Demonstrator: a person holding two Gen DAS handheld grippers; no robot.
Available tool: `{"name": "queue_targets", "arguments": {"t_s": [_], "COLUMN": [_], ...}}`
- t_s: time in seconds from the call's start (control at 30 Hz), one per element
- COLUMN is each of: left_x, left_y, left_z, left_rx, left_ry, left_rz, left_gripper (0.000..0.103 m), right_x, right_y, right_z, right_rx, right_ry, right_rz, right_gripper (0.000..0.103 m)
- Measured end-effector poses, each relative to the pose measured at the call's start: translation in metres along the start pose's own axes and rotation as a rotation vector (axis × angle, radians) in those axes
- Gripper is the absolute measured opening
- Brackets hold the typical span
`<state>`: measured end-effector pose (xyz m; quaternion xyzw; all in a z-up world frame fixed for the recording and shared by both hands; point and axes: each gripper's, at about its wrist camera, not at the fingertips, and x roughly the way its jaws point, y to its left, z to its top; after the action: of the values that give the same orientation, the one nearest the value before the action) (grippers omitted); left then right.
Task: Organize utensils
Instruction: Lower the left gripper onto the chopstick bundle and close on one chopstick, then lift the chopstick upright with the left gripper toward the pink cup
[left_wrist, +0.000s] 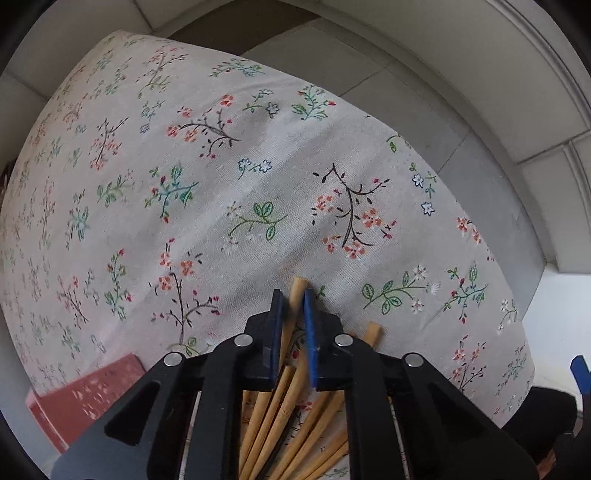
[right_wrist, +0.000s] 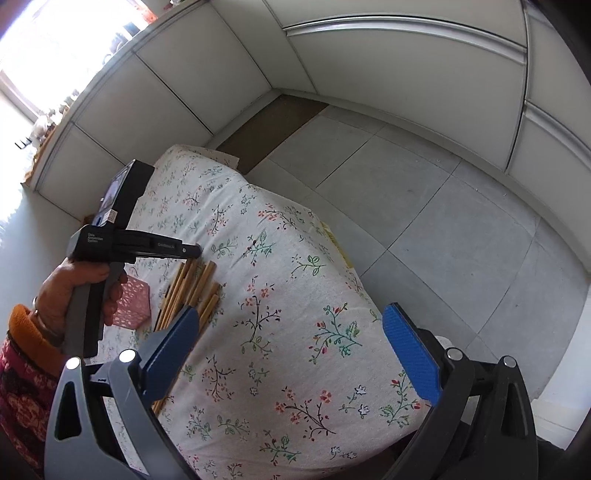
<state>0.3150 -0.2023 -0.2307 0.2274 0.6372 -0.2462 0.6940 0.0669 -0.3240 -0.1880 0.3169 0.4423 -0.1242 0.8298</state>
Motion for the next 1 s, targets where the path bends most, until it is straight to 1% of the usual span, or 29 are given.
{"name": "queue_targets", "arguments": {"t_s": [0.07,0.13,0.2,0.23,0.3,0.33,0.37,0.4,0.47,0.5,0.53,0.57,0.6,0.63,0.67,0.73,0.8,0.83,0.9,1.0], "left_x": [-0.009,-0.032,-0.056,-0.071,-0.108,-0.124,-0.136,-0.148,-0.174,-0.188,-0.198,-0.213,-0.223,-0.235,-0.246,-0.259,-0.271,-0.278,-0.278,-0.284], "left_y": [0.004,0.013,0.021,0.025,0.036,0.038,0.037,0.041,0.045,0.045,0.044,0.042,0.039,0.04,0.038,0.037,0.034,0.032,0.031,0.028], "left_z": [-0.017,-0.04,-0.064,-0.079,-0.12,-0.143,-0.154,-0.17,-0.203,-0.221,-0.23,-0.244,-0.253,-0.263,-0.277,-0.292,-0.305,-0.311,-0.315,-0.326], "left_rx": [-0.042,-0.087,-0.115,-0.127,-0.159,-0.171,-0.181,-0.192,-0.21,-0.215,-0.219,-0.225,-0.227,-0.23,-0.239,-0.253,-0.265,-0.271,-0.289,-0.314], "left_ry": [-0.051,-0.124,-0.195,-0.236,-0.346,-0.408,-0.455,-0.507,-0.626,-0.679,-0.712,-0.759,-0.795,-0.83,-0.872,-0.927,-0.972,-0.989,-1.02,-1.046], "left_rz": [-0.017,-0.049,-0.08,-0.094,-0.143,-0.15,-0.148,-0.163,-0.175,-0.172,-0.173,-0.181,-0.185,-0.187,-0.186,-0.167,-0.136,-0.126,-0.105,-0.07], "left_gripper": [0.011,0.011,0.011,0.007,0.006,0.006,0.006,0.006,0.006,0.006,0.006,0.006,0.006,0.006,0.006,0.006,0.006,0.006,0.006,0.006], "right_x": [0.004,0.012,0.021,0.025,0.042,0.053,0.062,0.072,0.09,0.096,0.105,0.113,0.117,0.122,0.123,0.123,0.124,0.125,0.125,0.125], "right_y": [0.003,0.007,0.015,0.019,0.031,0.038,0.045,0.053,0.07,0.076,0.082,0.087,0.089,0.091,0.092,0.093,0.092,0.092,0.091,0.093], "right_z": [-0.001,-0.001,0.001,0.001,0.005,0.006,0.006,0.007,0.006,0.005,0.003,0.001,-0.001,-0.002,-0.003,-0.003,-0.004,-0.005,-0.002,-0.005], "right_rx": [-0.011,-0.017,-0.016,-0.009,0.028,0.051,0.065,0.072,0.065,0.057,0.048,0.046,0.049,0.058,0.064,0.078,0.097,0.105,0.105,0.098], "right_ry": [0.012,0.039,0.074,0.09,0.143,0.185,0.222,0.255,0.29,0.3,0.324,0.356,0.374,0.381,0.372,0.34,0.345,0.348,0.347,0.353], "right_rz": [-0.02,-0.032,-0.024,-0.018,0.018,0.038,0.051,0.054,0.014,-0.005,-0.027,-0.034,-0.038,-0.053,-0.068,-0.087,-0.08,-0.083,-0.087,-0.092], "right_gripper": [0.097,0.097,0.097,0.097,0.097,0.097,0.096,0.095,0.092,0.086,0.081,0.072,0.068,0.066,0.065,0.065,0.065,0.065,0.065,0.065]}}
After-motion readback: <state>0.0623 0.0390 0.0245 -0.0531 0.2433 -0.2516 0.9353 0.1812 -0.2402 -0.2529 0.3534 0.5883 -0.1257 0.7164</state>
